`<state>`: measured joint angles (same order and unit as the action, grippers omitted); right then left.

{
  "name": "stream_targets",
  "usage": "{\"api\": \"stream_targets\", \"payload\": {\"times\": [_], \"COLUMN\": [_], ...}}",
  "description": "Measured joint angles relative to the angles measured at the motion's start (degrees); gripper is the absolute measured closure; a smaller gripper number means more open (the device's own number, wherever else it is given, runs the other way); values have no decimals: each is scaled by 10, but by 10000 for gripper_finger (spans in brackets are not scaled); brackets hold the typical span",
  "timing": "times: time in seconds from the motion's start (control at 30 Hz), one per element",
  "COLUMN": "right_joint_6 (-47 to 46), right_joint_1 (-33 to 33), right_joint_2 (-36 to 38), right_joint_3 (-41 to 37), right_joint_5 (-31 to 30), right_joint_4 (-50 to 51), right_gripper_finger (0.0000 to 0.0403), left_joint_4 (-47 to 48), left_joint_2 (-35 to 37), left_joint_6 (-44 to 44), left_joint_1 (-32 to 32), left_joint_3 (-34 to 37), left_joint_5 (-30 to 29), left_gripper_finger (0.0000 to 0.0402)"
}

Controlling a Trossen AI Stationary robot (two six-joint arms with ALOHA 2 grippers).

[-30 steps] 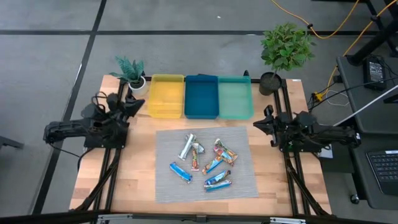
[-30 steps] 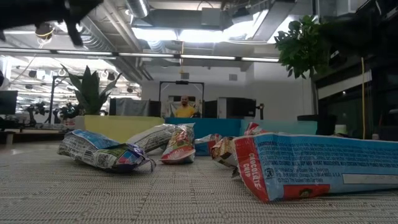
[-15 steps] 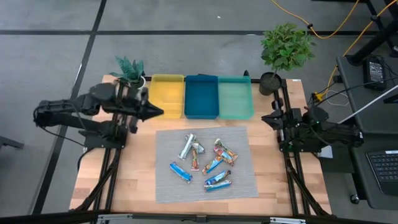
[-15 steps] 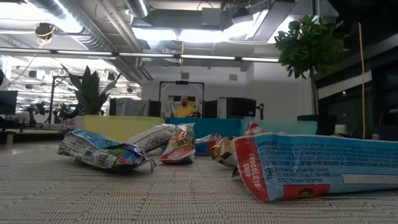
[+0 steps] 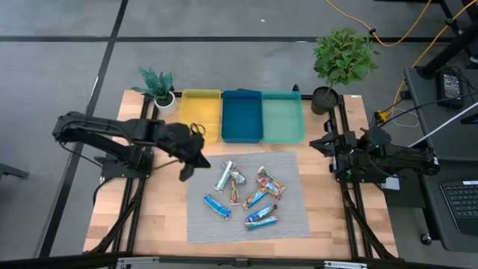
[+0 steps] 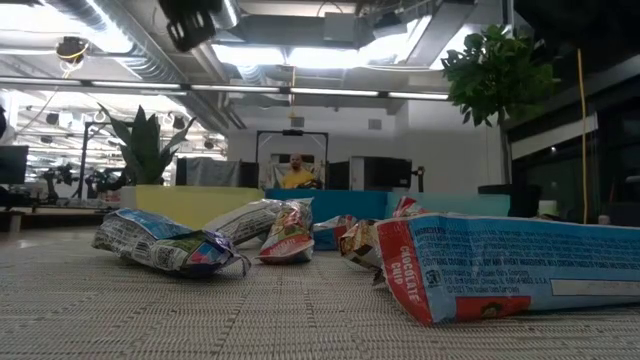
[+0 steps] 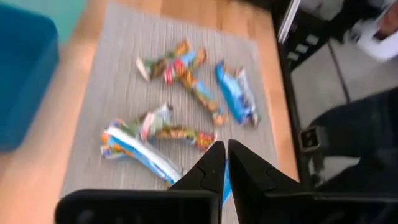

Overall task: Pick and place Granola Bars by type
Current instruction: Put the yellow granola bar into the yellow bin

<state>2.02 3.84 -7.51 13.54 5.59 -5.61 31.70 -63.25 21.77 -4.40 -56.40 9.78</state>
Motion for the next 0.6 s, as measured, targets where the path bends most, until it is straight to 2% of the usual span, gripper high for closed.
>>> {"api": "stream_targets", "payload": {"times": [0.3,0.47,0.6], "right_joint_6": [0,0,-1], "right_joint_1": [0,0,0], "right_joint_2": [0,0,0], "right_joint_3": [0,0,0], "right_joint_5": [0,0,0], "right_joint_4": [8,8,8], "right_gripper_finger": [375,375,375], "left_joint_4": [-1,-2,-3], "left_joint_2": [-98,-133,-159], "left_joint_6": [54,60,70], "left_joint_1": [-13,-13,-13], "left_joint_3": [0,0,0], "left_joint_5": [-48,-68,-72], "left_gripper_finger": [355,307,254]}}
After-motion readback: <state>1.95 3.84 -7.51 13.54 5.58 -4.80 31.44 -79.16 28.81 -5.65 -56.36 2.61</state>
